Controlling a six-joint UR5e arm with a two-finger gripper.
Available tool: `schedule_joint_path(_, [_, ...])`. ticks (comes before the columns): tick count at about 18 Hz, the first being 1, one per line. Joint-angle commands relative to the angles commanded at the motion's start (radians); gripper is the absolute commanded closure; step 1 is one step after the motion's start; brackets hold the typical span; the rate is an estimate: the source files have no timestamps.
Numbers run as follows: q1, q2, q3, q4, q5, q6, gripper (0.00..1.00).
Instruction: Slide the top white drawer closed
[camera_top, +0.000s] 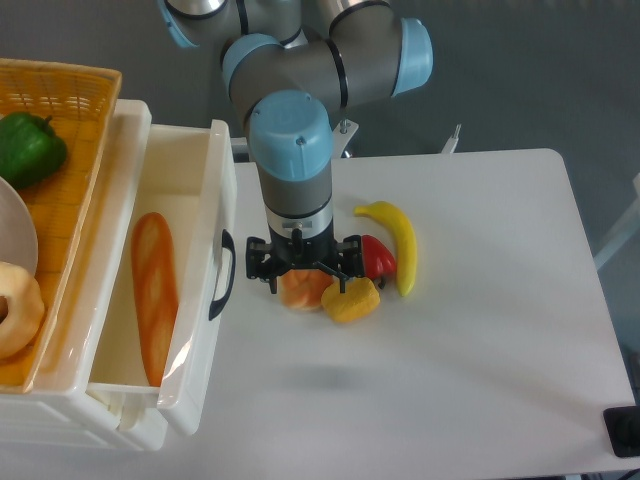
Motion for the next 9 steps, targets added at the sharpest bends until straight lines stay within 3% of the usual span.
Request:
schedule_joint_path(5, [0.048,-0.034,0.002,-0.008,-0.003,-0.003,0.0])
schedule_joint_path(9, [0.039,-0.075,-0.002,-0.008,-0.008,-0.017,0.0])
